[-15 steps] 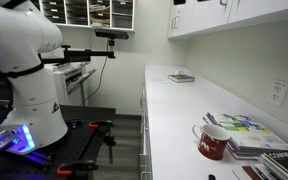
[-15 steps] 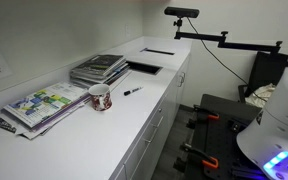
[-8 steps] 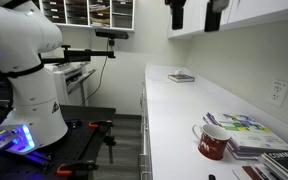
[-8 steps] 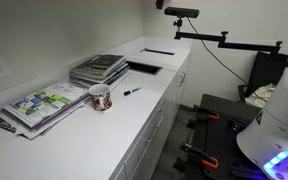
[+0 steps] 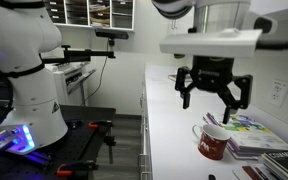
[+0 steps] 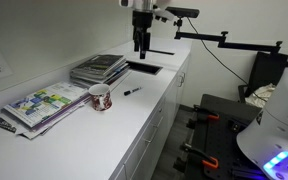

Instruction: Put the marker into the mug.

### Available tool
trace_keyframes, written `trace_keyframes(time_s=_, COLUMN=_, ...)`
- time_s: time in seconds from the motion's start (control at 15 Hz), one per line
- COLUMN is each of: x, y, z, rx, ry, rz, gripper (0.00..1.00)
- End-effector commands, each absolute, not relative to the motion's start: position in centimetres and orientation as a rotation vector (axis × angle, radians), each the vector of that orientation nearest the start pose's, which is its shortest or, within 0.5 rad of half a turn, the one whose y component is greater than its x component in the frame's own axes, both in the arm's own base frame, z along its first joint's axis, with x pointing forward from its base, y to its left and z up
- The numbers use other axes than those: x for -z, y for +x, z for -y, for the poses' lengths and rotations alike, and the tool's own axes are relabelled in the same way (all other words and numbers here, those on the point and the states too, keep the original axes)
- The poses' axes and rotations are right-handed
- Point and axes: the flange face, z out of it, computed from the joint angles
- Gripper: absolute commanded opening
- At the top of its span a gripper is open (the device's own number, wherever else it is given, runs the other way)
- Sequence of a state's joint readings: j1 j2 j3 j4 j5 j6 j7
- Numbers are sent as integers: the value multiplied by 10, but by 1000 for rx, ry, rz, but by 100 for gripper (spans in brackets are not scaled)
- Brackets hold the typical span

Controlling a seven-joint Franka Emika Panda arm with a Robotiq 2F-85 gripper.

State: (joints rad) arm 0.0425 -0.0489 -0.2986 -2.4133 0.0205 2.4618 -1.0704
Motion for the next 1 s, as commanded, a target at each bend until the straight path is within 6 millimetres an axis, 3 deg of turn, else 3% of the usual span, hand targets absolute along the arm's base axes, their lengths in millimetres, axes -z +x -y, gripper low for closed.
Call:
trace_keyframes(time_s=0.0, x=-309, y=505, z=121, rx=155, ry=-2928, rz=1424, gripper=100)
trace_keyframes(time_s=0.07, x=-303, y=510, z=122, rx=137, ry=-2955, rz=1398, gripper=100)
trace_keyframes(time_s=0.13, x=-303, y=500, z=117, rx=137, ry=-2934, rz=1371, gripper=100)
trace_keyframes(time_s=0.27, x=-297, y=508, z=119, rx=123, ry=-2938, rz=1389, gripper=100)
trace_keyframes(time_s=0.67, x=-300, y=510, z=122, rx=132, ry=-2945, rz=1387, gripper=100)
trace_keyframes(time_s=0.93, x=-286, y=514, z=115, rx=148, ry=-2841, rz=1530, gripper=100)
